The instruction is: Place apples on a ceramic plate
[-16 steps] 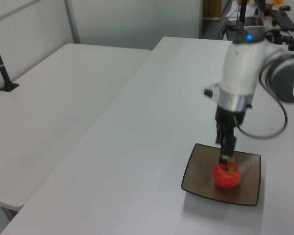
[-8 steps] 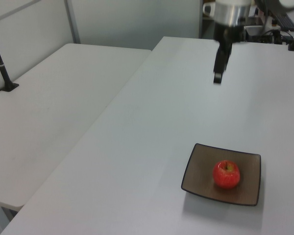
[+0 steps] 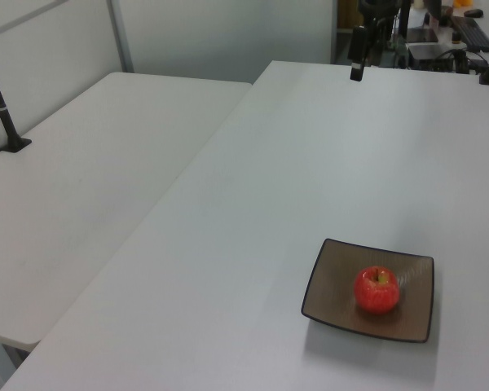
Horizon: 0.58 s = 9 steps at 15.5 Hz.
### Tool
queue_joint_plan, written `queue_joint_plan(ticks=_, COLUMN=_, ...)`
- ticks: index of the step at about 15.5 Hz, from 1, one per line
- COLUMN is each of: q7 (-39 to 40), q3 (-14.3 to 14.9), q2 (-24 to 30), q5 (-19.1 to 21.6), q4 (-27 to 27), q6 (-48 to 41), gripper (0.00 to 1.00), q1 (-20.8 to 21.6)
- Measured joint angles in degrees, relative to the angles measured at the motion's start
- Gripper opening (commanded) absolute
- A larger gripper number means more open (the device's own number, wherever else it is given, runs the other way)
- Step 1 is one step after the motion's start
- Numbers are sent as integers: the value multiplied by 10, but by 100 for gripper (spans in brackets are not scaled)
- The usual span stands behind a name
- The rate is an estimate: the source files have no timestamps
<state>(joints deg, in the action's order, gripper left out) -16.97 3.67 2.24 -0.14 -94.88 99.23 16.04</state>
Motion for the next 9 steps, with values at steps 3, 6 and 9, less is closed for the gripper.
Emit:
queue_joint_plan(ticks=3, q7=101, q3=16, q2=-1, q5=0, q4=0, q6=0, gripper=100, q1=-1)
queue_joint_plan(ticks=6, q7=159, q3=18, q2=-3, q5=0, q4=-2, q6=0, gripper=100, q1=-1)
queue_joint_plan(ticks=9, q7=169, q3=18, q2=-5, q5=0, q4=-6, q6=0, gripper=100, q1=-1)
